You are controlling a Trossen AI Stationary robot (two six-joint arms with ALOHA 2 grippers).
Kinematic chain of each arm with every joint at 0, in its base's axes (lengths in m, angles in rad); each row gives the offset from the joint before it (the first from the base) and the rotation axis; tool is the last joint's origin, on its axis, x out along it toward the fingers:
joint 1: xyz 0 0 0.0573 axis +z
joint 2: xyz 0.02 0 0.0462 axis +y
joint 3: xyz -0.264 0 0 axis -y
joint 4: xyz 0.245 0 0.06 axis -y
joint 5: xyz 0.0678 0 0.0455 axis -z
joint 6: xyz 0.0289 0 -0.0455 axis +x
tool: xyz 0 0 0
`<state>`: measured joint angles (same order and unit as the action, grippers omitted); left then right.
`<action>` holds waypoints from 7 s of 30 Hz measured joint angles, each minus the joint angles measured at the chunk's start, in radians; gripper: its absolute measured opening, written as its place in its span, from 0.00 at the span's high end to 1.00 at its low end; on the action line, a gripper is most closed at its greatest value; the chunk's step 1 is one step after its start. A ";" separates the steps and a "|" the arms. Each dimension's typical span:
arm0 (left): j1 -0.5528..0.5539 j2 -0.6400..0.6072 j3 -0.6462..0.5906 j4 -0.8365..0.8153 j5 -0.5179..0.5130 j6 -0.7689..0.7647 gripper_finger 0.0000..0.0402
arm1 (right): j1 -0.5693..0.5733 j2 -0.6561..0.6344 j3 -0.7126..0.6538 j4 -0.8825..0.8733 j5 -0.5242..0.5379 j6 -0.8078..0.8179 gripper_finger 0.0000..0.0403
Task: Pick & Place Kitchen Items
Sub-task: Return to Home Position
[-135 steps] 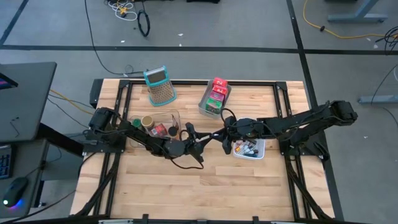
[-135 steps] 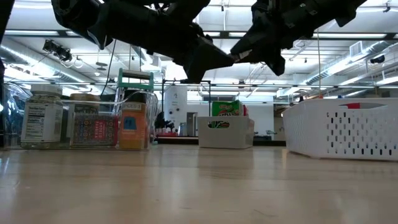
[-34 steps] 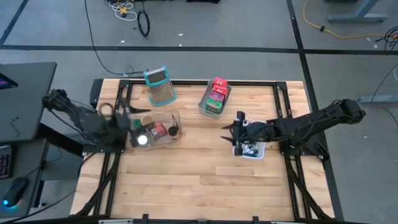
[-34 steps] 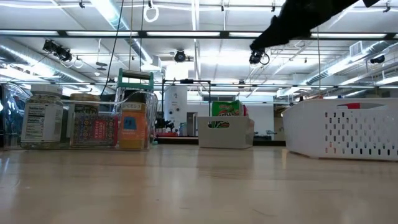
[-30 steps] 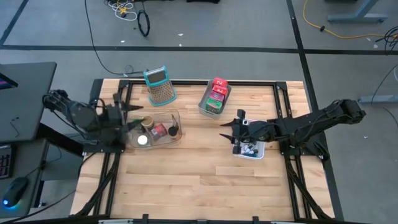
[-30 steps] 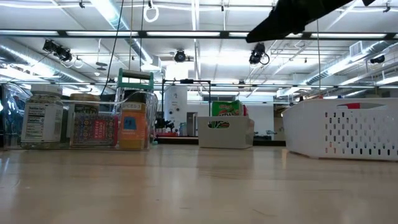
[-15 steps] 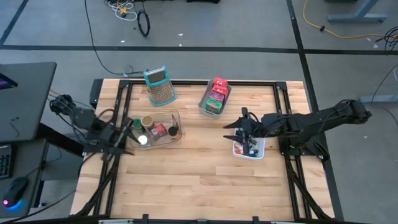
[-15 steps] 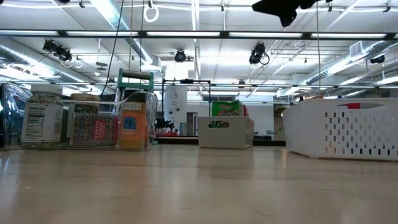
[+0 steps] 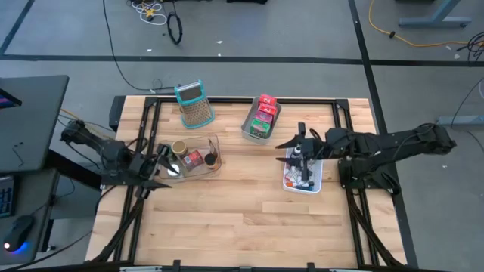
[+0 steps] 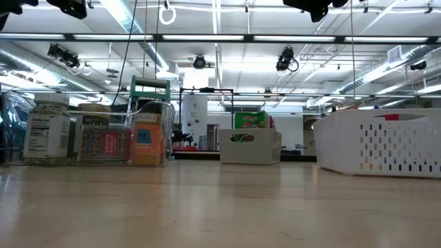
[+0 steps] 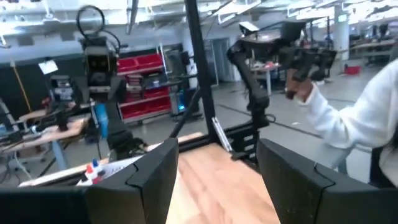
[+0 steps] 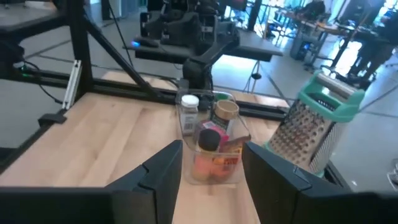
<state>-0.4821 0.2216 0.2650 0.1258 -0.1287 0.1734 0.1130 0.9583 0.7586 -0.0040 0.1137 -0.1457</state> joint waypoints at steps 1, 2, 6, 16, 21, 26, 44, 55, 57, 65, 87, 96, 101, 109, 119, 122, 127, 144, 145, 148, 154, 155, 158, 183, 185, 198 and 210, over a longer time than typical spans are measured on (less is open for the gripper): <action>0.012 -0.002 -0.006 -0.002 0.013 0.000 0.43 | -0.015 -0.005 0.000 -0.006 -0.018 -0.011 0.56; 0.023 -0.007 -0.011 -0.008 0.016 -0.001 0.43 | -0.029 -0.009 0.000 -0.015 -0.034 -0.019 0.56; 0.068 -0.008 -0.038 0.001 -0.004 -0.004 0.43 | -0.101 -0.034 -0.057 0.057 -0.091 -0.052 0.56; 0.205 -0.013 -0.051 0.004 0.076 0.007 0.43 | -0.289 -0.198 -0.242 0.234 -0.165 -0.017 0.56; 0.274 -0.015 -0.086 0.010 0.122 -0.031 0.43 | -0.316 -0.253 -0.283 0.253 -0.219 -0.046 0.56; 0.303 -0.015 -0.169 0.136 0.133 -0.047 0.43 | -0.329 -0.272 -0.295 0.262 -0.211 -0.037 0.56; 0.359 -0.015 -0.256 0.177 0.061 -0.146 0.43 | -0.330 -0.272 -0.296 0.226 -0.238 0.056 0.56; 0.359 -0.015 -0.257 0.029 0.005 -0.294 0.43 | -0.328 -0.272 -0.296 0.197 -0.342 0.152 0.56; 0.359 -0.015 -0.257 0.029 0.005 -0.294 0.43 | -0.328 -0.272 -0.296 0.166 -0.342 0.165 0.56; 0.359 -0.015 -0.257 0.029 0.005 -0.239 0.43 | -0.327 -0.271 -0.388 0.290 -0.333 0.282 0.56; 0.359 -0.015 -0.258 0.029 0.004 0.052 0.43 | -0.328 -0.473 -0.668 0.450 -0.208 0.366 0.56; 0.359 -0.015 -0.258 0.029 0.005 0.062 0.43 | -0.328 -0.648 -0.673 0.244 -0.140 0.321 0.56; 0.359 -0.015 -0.258 0.029 0.005 0.061 0.43 | -0.328 -0.723 -0.674 0.160 -0.100 0.321 0.56; 0.359 -0.015 -0.258 0.029 0.005 0.060 0.43 | -0.331 -0.856 -0.674 0.049 -0.127 0.279 0.56; 0.359 -0.015 -0.258 0.030 0.005 0.059 0.43 | -0.373 -0.958 -0.674 -0.064 -0.181 0.291 0.56; 0.359 -0.014 -0.258 0.030 0.005 0.059 0.43 | -0.383 -0.959 -0.674 -0.076 -0.175 0.283 0.56; 0.359 -0.014 -0.258 0.030 0.005 0.059 0.43 | -0.385 -0.959 -0.679 -0.075 -0.180 0.283 0.56; 0.359 -0.014 -0.258 0.030 0.005 0.059 0.43 | -0.384 -0.954 -0.743 0.032 -0.227 0.294 0.56; 0.358 -0.014 -0.258 0.030 0.005 0.059 0.43 | -0.384 -0.954 -0.743 0.032 -0.227 0.294 0.56; 0.359 -0.014 -0.258 0.030 0.005 0.059 0.43 | -0.384 -0.954 -0.743 0.032 -0.227 0.296 0.56; 0.358 -0.014 -0.258 0.030 0.005 0.059 0.43 | -0.384 -0.954 -0.743 0.033 -0.227 0.293 0.56; 0.359 -0.014 -0.258 0.030 0.005 0.059 0.43 | -0.384 -0.954 -0.743 0.033 -0.227 0.293 0.56; 0.358 -0.014 -0.258 0.030 0.005 0.059 0.43 | -0.384 -0.954 -0.743 0.033 -0.227 0.294 0.56; 0.359 -0.014 -0.258 0.030 0.005 0.059 0.43 | -0.384 -0.954 -0.743 0.033 -0.227 0.293 0.56; 0.358 -0.014 -0.258 0.030 0.005 0.059 0.43 | -0.384 -0.954 -0.743 0.033 -0.227 0.293 0.56; 0.358 -0.014 -0.259 0.030 0.005 0.060 0.43 | -0.384 -0.954 -0.743 0.033 -0.227 0.293 0.56; 0.359 -0.014 -0.259 0.029 0.005 0.060 0.43 | -0.384 -0.954 -0.742 0.034 -0.227 0.293 0.56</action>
<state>-0.1234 0.2073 0.0065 0.1551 -0.1238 0.2329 -0.2711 0.0048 0.0162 0.0296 -0.1134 0.1474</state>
